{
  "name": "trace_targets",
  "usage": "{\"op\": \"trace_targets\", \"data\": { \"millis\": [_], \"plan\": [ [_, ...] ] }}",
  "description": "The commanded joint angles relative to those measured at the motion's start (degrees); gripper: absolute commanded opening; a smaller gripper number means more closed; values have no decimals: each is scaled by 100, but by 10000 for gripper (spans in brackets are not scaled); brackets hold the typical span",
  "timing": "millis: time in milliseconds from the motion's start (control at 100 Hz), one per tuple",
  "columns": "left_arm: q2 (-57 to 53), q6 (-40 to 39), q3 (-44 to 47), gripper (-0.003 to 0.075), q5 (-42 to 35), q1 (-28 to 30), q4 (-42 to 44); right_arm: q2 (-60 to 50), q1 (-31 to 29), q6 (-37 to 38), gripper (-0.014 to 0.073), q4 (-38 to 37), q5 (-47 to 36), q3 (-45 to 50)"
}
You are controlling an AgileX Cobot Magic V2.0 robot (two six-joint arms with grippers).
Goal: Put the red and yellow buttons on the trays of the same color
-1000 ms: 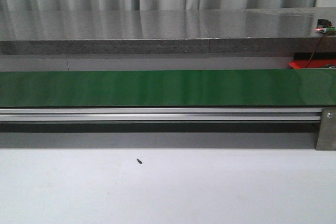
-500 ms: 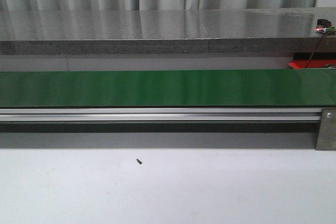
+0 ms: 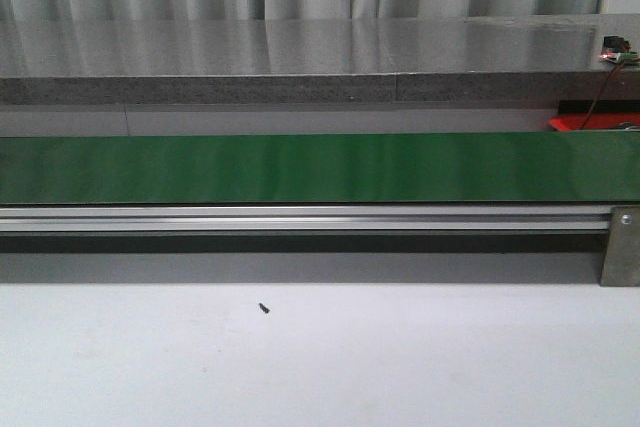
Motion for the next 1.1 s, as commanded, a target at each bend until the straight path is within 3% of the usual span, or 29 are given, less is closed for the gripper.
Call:
{"op": "trace_targets", "data": {
  "millis": [0,440,580,820,1090],
  "plan": [
    [-108,-43,-286,555,-345,13,-111,15,9,-56,-67,33,-448,-141],
    [557,-43,-500,547,-803,13,-182,15,9,-56,-67,33,-448,-141],
    [592,-43,-500,438,-910,13,-182,15,9,-56,-67,33,-442,-141],
    [592,-43,-500,150,-985,13,-221,15,9,-56,-67,33,-448,-141],
    [153,168,-500,125,-286,13,-221,15,9,-56,-67,33,-448,-141]
  ]
}}
